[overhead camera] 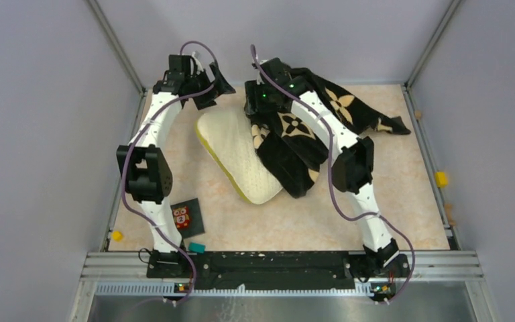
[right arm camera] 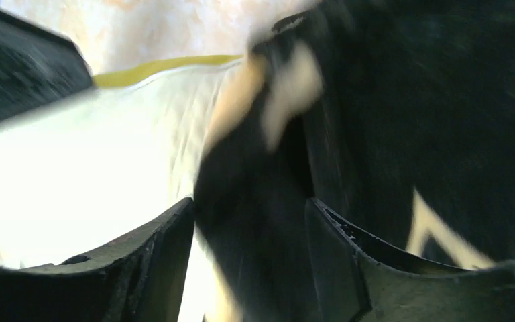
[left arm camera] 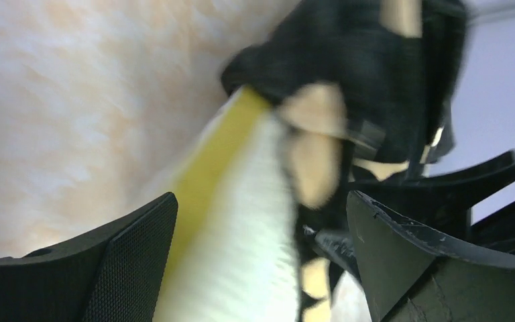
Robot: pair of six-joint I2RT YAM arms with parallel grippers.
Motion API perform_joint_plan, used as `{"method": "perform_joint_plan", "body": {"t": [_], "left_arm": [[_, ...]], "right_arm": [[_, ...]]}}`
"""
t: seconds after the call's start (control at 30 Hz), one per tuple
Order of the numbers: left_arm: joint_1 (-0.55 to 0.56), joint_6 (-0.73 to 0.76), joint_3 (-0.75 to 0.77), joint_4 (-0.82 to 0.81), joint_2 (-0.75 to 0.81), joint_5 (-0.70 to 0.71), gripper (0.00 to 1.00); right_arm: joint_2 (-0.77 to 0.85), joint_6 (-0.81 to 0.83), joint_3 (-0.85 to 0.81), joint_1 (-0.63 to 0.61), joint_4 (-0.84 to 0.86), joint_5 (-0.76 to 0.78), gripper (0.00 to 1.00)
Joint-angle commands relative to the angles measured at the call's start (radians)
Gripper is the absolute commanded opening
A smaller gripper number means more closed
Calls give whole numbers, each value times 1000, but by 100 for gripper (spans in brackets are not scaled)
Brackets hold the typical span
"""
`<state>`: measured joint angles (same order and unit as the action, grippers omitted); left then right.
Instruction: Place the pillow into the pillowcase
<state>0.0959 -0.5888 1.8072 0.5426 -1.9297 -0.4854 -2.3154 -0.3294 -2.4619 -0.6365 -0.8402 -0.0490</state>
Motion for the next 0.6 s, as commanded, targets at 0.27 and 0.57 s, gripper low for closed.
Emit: {"method": "perform_joint_plan", "body": {"t": [0.27,0.57], "left_arm": [[6,130,-263,34,300,320,99],[126,-10,-742,-41,606,284,99]], "right_arm": [[320,95,257,-7,58,246,66],[598,200,864,-40,261,298,68]]}}
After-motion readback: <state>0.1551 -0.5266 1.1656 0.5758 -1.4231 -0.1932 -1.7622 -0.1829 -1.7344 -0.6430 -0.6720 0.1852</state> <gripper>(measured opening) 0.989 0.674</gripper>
